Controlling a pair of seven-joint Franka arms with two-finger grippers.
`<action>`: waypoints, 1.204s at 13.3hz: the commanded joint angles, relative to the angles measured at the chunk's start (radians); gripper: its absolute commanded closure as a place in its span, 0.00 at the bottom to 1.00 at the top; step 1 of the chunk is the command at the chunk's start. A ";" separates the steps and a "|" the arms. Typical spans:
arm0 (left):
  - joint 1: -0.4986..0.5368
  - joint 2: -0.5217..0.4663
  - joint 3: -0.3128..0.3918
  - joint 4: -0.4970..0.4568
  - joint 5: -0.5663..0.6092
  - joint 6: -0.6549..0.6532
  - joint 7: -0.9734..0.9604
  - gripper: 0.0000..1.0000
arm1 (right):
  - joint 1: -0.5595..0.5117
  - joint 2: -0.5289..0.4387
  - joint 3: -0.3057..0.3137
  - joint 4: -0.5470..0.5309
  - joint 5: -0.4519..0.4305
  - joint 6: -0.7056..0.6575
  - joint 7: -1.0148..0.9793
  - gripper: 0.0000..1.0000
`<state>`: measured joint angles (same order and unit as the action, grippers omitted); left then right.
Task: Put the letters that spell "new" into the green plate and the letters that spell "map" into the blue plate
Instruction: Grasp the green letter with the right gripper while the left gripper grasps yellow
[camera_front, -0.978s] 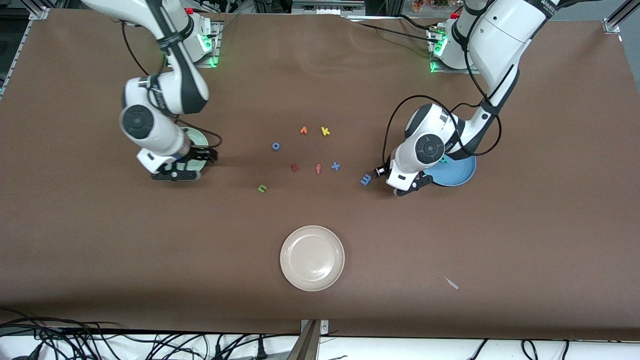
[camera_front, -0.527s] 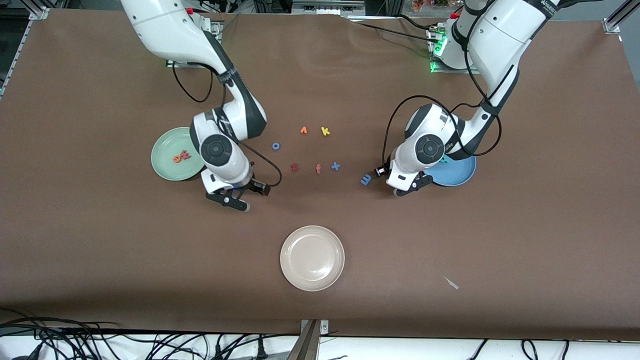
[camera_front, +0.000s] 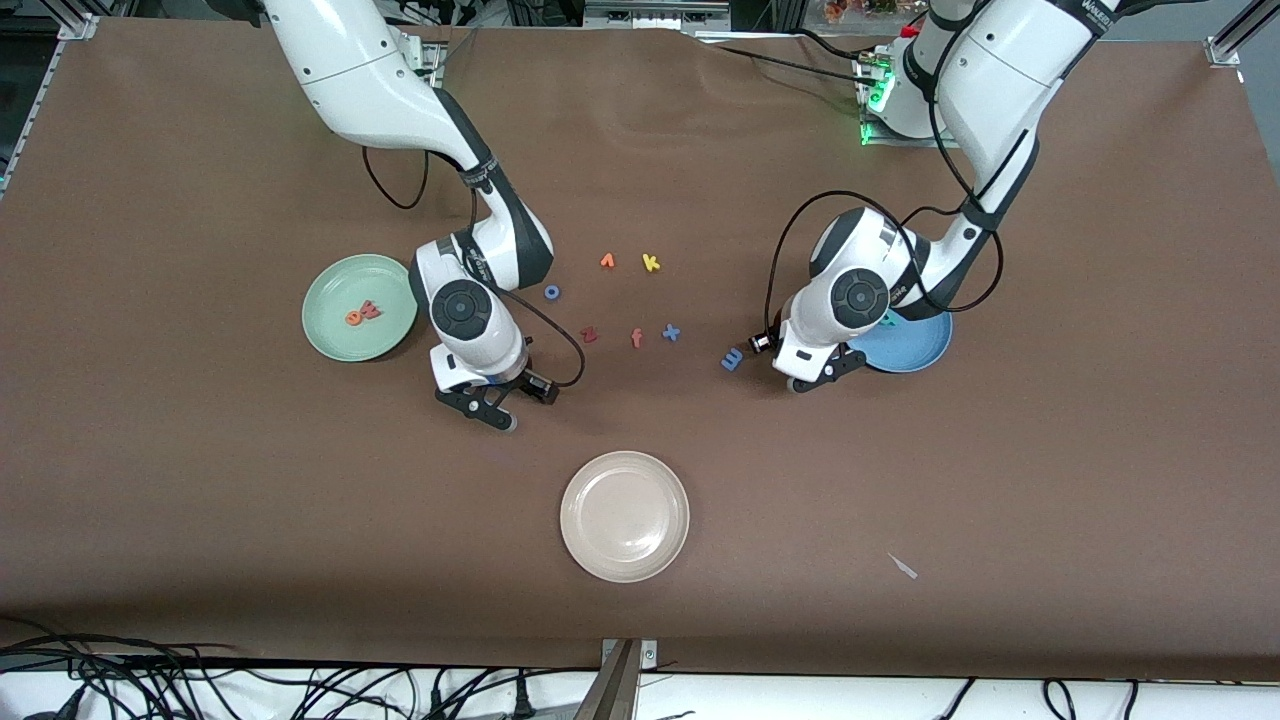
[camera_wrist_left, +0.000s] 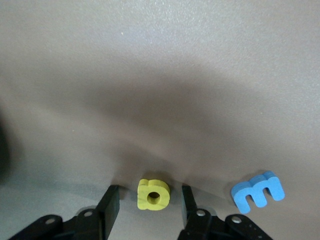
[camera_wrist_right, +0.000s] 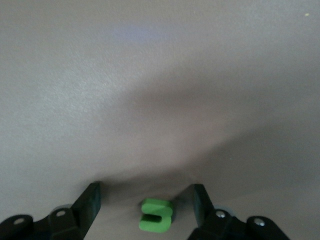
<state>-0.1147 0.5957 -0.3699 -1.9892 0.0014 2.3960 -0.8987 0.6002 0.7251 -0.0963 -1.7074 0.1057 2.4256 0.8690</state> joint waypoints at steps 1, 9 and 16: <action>0.004 0.004 -0.001 0.006 0.022 0.000 0.004 0.45 | 0.007 -0.018 -0.002 -0.003 0.019 -0.063 0.013 0.24; 0.004 0.012 -0.001 0.006 0.022 -0.002 0.001 0.74 | 0.006 -0.053 -0.011 -0.001 0.016 -0.114 -0.086 0.88; 0.004 0.012 -0.001 0.007 0.022 -0.003 0.004 0.89 | 0.001 -0.329 -0.222 -0.211 0.016 -0.410 -0.631 0.88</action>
<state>-0.1144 0.5930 -0.3714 -1.9856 0.0014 2.3929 -0.8987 0.5977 0.5211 -0.2769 -1.7457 0.1096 2.0050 0.3570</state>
